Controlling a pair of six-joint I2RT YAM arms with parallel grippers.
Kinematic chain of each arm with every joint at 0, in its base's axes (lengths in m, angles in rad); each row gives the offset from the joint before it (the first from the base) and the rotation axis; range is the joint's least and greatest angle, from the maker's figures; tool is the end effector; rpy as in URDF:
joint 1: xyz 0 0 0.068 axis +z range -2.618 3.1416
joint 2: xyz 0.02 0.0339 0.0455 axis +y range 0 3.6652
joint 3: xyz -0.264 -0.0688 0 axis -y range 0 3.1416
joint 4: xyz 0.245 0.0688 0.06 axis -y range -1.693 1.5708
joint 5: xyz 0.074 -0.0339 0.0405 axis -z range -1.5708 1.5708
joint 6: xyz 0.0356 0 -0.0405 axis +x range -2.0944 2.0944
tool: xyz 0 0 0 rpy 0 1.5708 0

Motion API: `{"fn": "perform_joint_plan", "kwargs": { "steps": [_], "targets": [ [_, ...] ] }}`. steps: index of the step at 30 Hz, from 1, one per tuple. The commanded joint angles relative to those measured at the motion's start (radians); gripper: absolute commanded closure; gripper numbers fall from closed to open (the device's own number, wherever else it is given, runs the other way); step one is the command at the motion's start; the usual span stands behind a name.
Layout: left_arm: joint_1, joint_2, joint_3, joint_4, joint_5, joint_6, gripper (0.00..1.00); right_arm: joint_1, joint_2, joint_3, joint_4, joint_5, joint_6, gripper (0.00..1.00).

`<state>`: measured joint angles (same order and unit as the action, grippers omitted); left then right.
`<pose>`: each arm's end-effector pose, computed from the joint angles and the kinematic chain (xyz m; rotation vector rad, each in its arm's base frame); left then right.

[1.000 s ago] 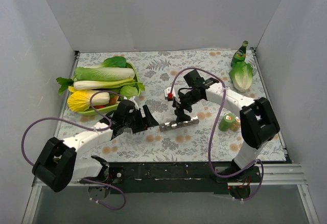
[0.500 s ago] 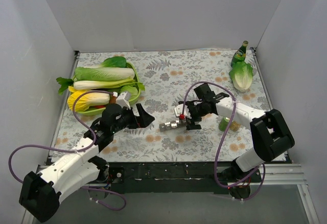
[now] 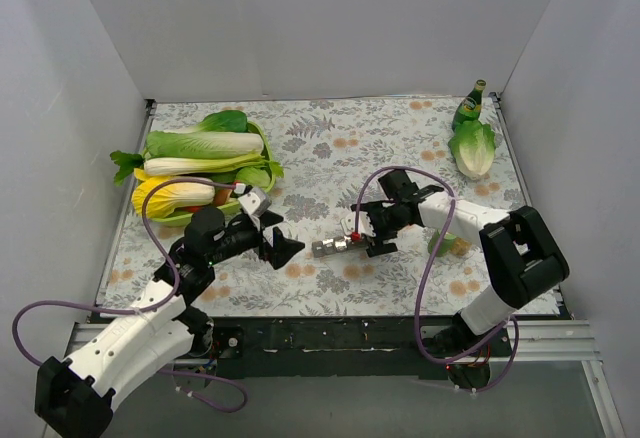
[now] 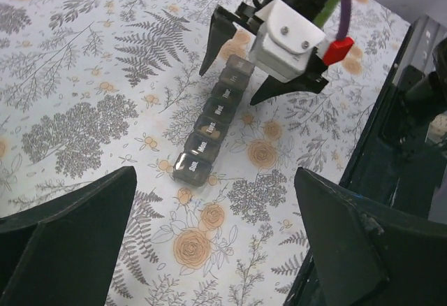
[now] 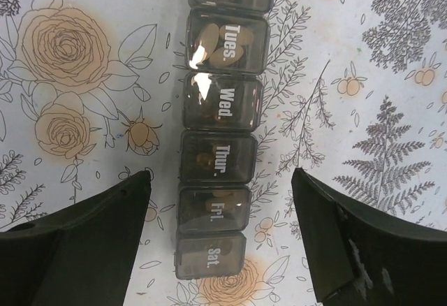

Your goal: Sort the pills into containers

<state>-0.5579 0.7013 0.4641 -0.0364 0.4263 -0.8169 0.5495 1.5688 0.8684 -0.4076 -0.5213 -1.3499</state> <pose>0.1390 -0.1041 0.2558 0.0677 2.0441 -1.3083 0.2400 0.1678 0.1716 -2.1196 1.3240 0.3837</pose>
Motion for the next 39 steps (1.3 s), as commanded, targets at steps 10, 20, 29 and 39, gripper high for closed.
{"fn": "perform_joint_plan", "kwargs": {
  "steps": [10, 20, 29, 39],
  "targets": [
    [0.003, 0.049, -0.127, 0.162, 0.252, 0.413, 0.04, -0.003, 0.091, 0.067, -0.014, -0.026, 0.054, 0.33],
    [0.003, 0.332, -0.104, 0.299, 0.354, 0.479, 0.09, -0.003, 0.088, 0.055, -0.019, -0.071, 0.086, 0.53],
    [-0.069, 0.573, -0.027, 0.380, 0.228, 0.539, 0.12, 0.003, 0.056, 0.029, 0.023, -0.102, 0.152, 0.57],
    [-0.140, 0.765, 0.047, 0.464, 0.080, 0.578, 0.14, 0.021, 0.031, -0.011, 0.081, -0.077, 0.184, 0.59]
  ]
}}
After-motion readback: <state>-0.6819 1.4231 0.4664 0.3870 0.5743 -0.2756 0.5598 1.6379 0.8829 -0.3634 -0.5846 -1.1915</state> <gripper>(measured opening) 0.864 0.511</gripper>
